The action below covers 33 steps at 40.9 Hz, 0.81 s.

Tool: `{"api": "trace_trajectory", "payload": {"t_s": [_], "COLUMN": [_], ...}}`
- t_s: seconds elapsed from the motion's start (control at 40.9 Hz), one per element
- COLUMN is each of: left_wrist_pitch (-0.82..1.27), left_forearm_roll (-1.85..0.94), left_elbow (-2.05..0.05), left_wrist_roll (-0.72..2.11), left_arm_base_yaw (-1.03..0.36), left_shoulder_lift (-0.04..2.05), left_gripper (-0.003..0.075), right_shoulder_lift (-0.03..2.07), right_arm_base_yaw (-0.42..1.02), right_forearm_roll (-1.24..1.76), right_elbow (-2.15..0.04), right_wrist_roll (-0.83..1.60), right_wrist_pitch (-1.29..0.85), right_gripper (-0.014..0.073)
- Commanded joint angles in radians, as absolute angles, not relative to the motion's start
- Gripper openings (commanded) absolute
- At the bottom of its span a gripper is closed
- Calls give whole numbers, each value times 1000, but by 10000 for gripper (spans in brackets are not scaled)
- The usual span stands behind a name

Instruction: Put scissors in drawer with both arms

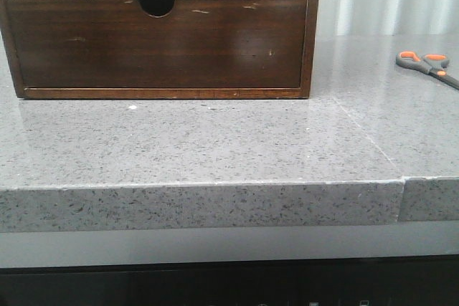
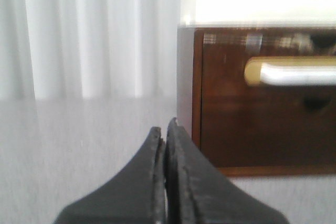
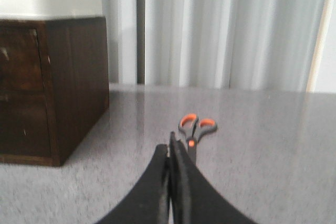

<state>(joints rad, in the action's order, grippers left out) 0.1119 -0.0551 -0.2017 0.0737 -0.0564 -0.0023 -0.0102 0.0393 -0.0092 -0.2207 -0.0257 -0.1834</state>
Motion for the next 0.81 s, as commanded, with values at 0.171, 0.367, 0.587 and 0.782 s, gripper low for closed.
{"api": "trace_trajectory", "payload": {"t_s": [0.171,0.367,0.587,0.782], "left_wrist_pitch": [260,379,464,537], "left_forearm_roll": [-69,-108,-108,-108], "left_elbow": [-554,-732,-773,-749], "left_wrist_roll": [65,65,65,65], "left_arm_base_yaw": [-64,-64,-64,-64], "left_shoulder_lift": [107,238,344,400], "left_gripper": [-20,-20,-20,-20], "right_shoulder_lift": [124,277,450,551], "right_arm_base_yaw": [38,38,38,38], "right_forearm_roll": [-8,-12,-41,-41], "right_elbow": [-491,-642,-720,-720], "right_wrist_roll": [-27,-27,-27,-27], "right_wrist_pitch": [-243,-336,-495,-569], "right_gripper": [-69,-69,-69,-69]}}
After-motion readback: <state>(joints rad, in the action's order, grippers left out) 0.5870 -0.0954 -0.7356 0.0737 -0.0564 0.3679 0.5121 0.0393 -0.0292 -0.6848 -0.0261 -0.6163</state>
